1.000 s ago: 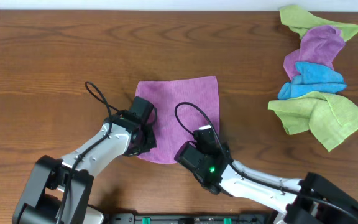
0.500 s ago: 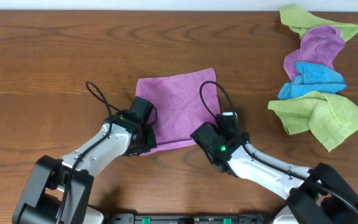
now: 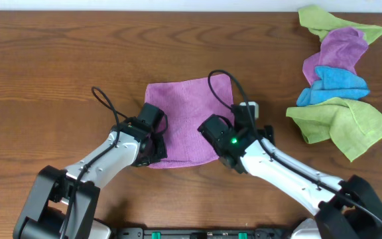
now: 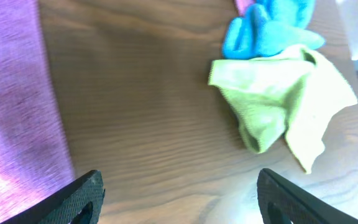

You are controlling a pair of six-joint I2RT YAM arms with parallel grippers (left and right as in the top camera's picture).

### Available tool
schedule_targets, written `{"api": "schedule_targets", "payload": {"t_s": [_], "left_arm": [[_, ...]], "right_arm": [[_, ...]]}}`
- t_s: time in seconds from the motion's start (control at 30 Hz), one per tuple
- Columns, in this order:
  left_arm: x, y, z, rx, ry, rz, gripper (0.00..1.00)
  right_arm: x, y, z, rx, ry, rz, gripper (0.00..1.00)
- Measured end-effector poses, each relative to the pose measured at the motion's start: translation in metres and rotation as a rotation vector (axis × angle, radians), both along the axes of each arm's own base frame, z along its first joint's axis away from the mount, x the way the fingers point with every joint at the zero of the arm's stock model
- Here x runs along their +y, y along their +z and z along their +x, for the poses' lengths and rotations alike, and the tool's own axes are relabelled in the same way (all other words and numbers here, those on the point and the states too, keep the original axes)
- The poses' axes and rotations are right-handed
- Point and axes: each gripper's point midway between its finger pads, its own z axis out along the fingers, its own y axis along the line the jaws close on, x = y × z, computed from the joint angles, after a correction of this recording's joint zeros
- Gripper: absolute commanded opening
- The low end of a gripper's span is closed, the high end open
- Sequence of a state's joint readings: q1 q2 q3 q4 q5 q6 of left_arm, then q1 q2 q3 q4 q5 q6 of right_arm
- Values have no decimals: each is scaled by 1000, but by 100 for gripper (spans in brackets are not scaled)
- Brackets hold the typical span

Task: Fold the cloth
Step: 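Move the right gripper to the cloth's bottom right corner and grasp, then grasp the cloth's bottom corners with both grippers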

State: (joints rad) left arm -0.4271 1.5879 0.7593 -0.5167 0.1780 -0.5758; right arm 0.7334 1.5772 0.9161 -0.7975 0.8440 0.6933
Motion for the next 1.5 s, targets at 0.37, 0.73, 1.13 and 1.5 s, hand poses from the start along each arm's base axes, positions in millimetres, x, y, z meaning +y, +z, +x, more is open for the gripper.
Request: {"api": "schedule_targets", "payload": {"t_s": [0.37, 0.73, 1.13, 1.5], "left_arm": [[0, 0, 0, 0, 0, 0, 6], [18, 6, -5, 32, -4, 32, 6], [32, 35, 13, -36, 16, -100, 6], [21, 34, -6, -72, -110, -20, 6]], "right_arm": [[43, -27, -22, 217, 85, 227, 86], [73, -13, -55, 348, 204, 416, 80], [77, 26, -57, 254, 253, 521, 84], [59, 26, -40, 237, 169, 577, 87]]}}
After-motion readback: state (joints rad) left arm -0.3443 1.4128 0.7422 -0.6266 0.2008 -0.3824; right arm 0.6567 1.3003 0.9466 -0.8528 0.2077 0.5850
